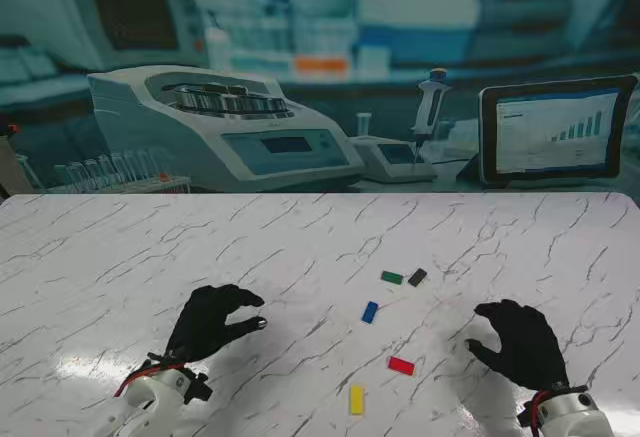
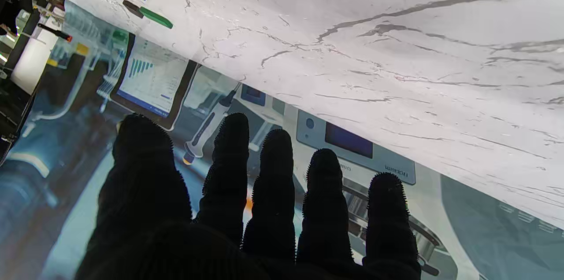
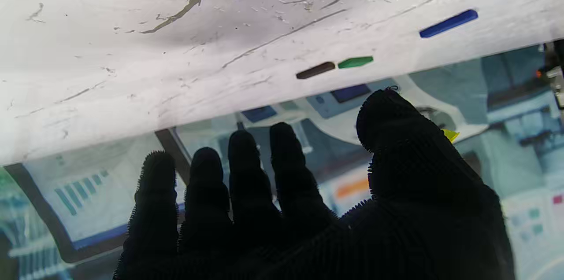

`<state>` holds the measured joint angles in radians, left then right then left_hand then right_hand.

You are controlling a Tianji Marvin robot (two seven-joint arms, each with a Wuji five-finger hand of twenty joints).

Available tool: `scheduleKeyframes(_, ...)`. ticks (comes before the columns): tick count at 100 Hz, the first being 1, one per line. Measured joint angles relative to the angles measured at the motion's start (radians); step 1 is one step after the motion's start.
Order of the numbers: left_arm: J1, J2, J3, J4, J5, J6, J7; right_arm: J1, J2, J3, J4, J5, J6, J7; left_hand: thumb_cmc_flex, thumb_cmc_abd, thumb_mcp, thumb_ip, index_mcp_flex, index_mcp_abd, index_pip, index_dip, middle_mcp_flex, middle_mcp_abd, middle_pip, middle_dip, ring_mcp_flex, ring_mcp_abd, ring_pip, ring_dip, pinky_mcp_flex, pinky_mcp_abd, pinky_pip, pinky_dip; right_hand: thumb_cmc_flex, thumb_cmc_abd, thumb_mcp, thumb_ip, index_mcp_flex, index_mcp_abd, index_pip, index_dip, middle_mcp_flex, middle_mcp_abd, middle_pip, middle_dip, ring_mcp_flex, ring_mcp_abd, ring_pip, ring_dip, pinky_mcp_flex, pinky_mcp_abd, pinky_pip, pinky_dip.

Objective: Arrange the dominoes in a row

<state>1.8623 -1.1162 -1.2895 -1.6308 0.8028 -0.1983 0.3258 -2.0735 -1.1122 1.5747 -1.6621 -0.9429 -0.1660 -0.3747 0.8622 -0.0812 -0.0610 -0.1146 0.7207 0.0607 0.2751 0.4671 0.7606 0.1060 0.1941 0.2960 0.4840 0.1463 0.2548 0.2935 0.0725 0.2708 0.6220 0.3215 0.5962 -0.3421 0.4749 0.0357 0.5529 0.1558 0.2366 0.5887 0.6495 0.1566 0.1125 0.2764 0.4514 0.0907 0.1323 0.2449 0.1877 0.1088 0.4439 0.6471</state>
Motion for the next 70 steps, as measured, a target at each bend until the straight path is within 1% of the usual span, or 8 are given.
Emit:
scheduleKeyframes(22, -0.001, 0.001, 0.001, 0.0, -0.002, -0.003, -0.001, -0.006, 0.0, 0.002, -0.004, -0.002, 0.002, -0.003, 0.0, 0.0, 0.0, 0.0, 0.0, 0.0, 0.0, 0.0, 0.0, 0.0, 0.0, 0.0, 0.0, 0.0, 0.0, 0.0, 0.0, 0.0, 0.0, 0.0, 0.0, 0.001, 0.0, 0.0, 0.002, 0.0, 0.001, 0.0, 0.0, 0.0, 0.0, 0.004, 0.001, 0.0, 0.0, 0.001, 0.001, 0.0, 0.0, 0.0)
scheduleKeyframes(28, -0.001, 0.001, 0.001, 0.0, -0.002, -0.003, -0.003, -0.007, 0.0, 0.002, -0.004, -0.002, 0.002, -0.003, 0.0, 0.0, 0.0, 0.0, 0.0, 0.0, 0.0, 0.0, 0.0, 0.0, 0.0, 0.0, 0.0, 0.0, 0.0, 0.0, 0.0, 0.0, 0.0, 0.0, 0.0, 0.011, 0.002, 0.0, 0.004, 0.0, 0.001, 0.0, 0.001, 0.0, 0.0, 0.004, 0.001, 0.0, 0.0, 0.001, 0.001, 0.0, 0.0, 0.0)
scheduleKeyframes(35, -0.001, 0.001, 0.002, 0.001, -0.002, -0.003, -0.003, -0.007, 0.0, 0.003, -0.004, -0.001, 0.002, -0.003, 0.0, 0.0, 0.0, 0.0, 0.0, 0.0, 0.0, 0.0, 0.0, 0.0, 0.0, 0.0, 0.0, 0.0, 0.0, 0.0, 0.0, 0.0, 0.0, 0.0, 0.0, 0.011, 0.001, 0.0, 0.01, 0.0, 0.017, 0.0, 0.007, 0.0, 0.0, 0.004, 0.003, 0.0, 0.0, 0.001, 0.002, 0.0, 0.0, 0.0)
scheduleKeyframes(36, -0.001, 0.001, 0.002, 0.001, -0.002, -0.003, -0.003, -0.007, 0.0, 0.004, -0.004, -0.001, 0.002, -0.002, 0.0, 0.0, 0.0, 0.0, 0.0, 0.0, 0.0, 0.0, 0.0, 0.0, 0.0, 0.0, 0.0, 0.0, 0.0, 0.0, 0.0, 0.0, 0.0, 0.0, 0.0, 0.011, 0.001, 0.0, 0.01, 0.0, 0.017, 0.0, 0.011, 0.0, 0.004, 0.017, 0.003, 0.0, 0.0, 0.001, 0.002, 0.0, 0.0, 0.0)
scheduleKeyframes(70, -0.004, 0.002, 0.004, 0.003, -0.003, -0.006, -0.006, -0.004, 0.001, 0.0, -0.003, 0.001, -0.001, 0.008, 0.0, 0.0, 0.0, 0.0, 0.0, 0.0, 0.0, 0.0, 0.0, 0.0, 0.0, 0.0, 0.0, 0.0, 0.0, 0.0, 0.0, 0.0, 0.0, 0.0, 0.01, 0.011, 0.0, 0.0, 0.01, 0.0, 0.017, 0.0, 0.011, 0.0, 0.003, 0.016, 0.012, 0.0, 0.0, 0.002, 0.01, 0.0, 0.001, 0.0)
